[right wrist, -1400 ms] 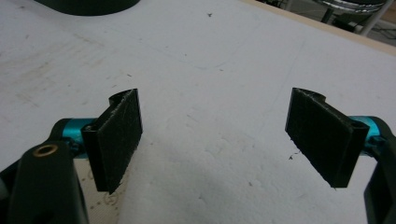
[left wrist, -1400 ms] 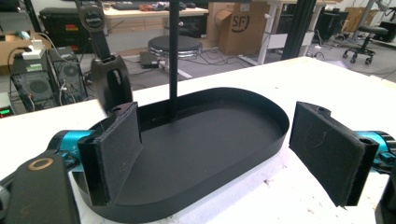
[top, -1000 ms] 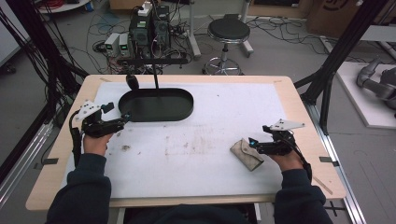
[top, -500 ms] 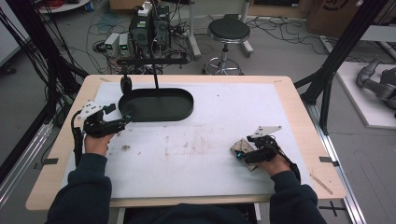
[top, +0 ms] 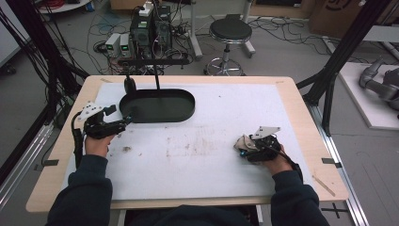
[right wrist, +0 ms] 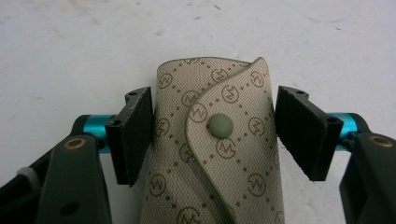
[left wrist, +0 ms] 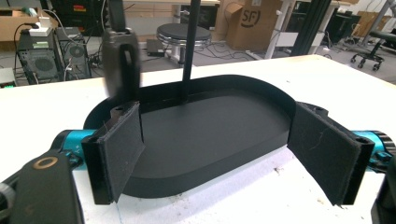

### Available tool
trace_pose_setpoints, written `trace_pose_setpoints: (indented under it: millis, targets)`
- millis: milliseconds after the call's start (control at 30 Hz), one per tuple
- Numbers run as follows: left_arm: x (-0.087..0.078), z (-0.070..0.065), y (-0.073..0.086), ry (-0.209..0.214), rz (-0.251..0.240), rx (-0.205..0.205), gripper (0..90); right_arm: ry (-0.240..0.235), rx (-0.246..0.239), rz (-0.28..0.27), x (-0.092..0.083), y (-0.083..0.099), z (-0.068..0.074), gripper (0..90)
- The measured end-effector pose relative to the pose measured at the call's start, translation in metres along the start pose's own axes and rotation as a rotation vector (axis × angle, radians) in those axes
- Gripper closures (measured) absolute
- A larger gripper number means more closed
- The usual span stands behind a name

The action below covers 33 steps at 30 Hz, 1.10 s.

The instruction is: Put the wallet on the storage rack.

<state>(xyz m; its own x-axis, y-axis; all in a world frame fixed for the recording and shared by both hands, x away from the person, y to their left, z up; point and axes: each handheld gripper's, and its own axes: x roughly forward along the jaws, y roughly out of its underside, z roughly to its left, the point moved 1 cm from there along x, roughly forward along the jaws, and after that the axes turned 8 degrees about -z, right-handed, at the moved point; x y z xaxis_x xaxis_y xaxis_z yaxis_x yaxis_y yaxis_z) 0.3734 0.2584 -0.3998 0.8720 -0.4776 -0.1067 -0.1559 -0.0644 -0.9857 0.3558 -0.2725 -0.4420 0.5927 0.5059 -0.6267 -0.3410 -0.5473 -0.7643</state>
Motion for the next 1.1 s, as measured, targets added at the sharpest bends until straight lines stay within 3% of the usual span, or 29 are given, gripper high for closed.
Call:
trace_pose_setpoints:
  millis: [67, 100, 200, 233, 333, 500, 767, 967, 1100]
  targets:
    - [0.000, 0.000, 0.000, 0.000, -0.001, -0.003, 18.5, 0.016, 0.019, 0.005, -0.001, 0.001, -0.001, 26.0]
    - [-0.001, 0.001, 0.000, -0.001, -0.001, -0.005, 18.5, 0.015, 0.056, 0.032, -0.002, 0.003, -0.001, 18.7]
    - [-0.001, 0.001, 0.000, -0.004, -0.004, -0.004, 18.5, 0.012, 0.076, 0.076, -0.002, 0.008, -0.001, 18.7]
    - [-0.001, 0.001, 0.000, -0.005, -0.003, -0.006, 18.6, 0.000, 0.113, 0.078, -0.003, 0.012, -0.005, 18.7]
    - [-0.001, 0.002, 0.000, -0.006, 0.000, -0.007, 18.6, -0.017, 0.125, 0.084, -0.004, 0.013, -0.007, 18.8]
    - [-0.001, 0.002, 0.001, -0.010, 0.004, -0.007, 18.7, -0.018, 0.181, 0.089, -0.006, 0.014, -0.011, 31.6]
    - [0.000, 0.001, 0.001, -0.007, 0.008, -0.002, 18.7, -0.006, 0.168, 0.086, -0.005, 0.008, -0.012, 38.6]
    - [-0.003, 0.003, 0.000, -0.015, 0.003, -0.007, 18.7, -0.014, 0.169, 0.000, -0.006, -0.005, -0.013, 39.7]
    - [-0.003, 0.002, 0.000, -0.014, 0.002, -0.002, 18.7, -0.014, 0.142, -0.072, -0.003, -0.020, -0.013, 40.0]
